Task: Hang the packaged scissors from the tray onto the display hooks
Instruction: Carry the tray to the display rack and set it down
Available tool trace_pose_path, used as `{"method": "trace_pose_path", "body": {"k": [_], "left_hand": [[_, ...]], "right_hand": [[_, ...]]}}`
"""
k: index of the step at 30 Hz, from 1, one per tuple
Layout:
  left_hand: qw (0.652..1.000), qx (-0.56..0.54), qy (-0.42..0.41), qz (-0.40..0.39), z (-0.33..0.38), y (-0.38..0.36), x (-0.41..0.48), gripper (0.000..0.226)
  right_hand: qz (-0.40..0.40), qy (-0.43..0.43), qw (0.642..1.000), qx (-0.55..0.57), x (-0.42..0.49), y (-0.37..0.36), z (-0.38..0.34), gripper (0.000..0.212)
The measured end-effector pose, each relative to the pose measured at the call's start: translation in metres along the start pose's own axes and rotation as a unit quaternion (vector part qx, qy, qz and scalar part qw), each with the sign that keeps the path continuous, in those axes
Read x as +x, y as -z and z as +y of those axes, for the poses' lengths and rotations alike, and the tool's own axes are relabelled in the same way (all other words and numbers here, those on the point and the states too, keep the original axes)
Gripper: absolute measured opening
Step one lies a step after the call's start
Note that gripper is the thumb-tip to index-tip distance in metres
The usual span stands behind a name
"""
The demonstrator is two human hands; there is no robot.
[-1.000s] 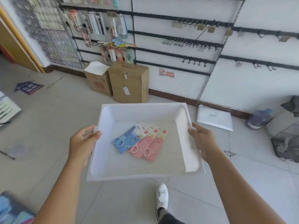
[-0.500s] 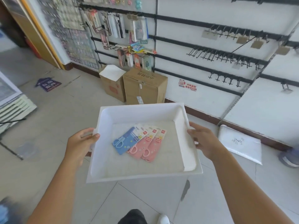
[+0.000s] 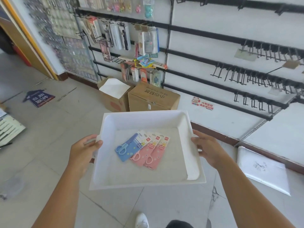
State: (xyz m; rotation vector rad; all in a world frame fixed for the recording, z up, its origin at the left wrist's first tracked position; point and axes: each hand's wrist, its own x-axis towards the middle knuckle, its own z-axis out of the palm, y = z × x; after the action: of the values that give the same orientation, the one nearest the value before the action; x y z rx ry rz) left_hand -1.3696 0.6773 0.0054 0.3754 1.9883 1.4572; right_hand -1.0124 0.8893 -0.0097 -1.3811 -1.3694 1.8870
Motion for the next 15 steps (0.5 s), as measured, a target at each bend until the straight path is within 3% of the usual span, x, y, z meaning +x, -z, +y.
{"method": "trace_pose_path", "body": {"k": [15], "left_hand": [[0.998, 0.044, 0.039, -0.038, 0.089, -0.100, 0.268, 0.037]], "right_hand": [[0.054, -0.018, 0.998, 0.027, 0.249, -0.017, -0.098, 0.036]]}}
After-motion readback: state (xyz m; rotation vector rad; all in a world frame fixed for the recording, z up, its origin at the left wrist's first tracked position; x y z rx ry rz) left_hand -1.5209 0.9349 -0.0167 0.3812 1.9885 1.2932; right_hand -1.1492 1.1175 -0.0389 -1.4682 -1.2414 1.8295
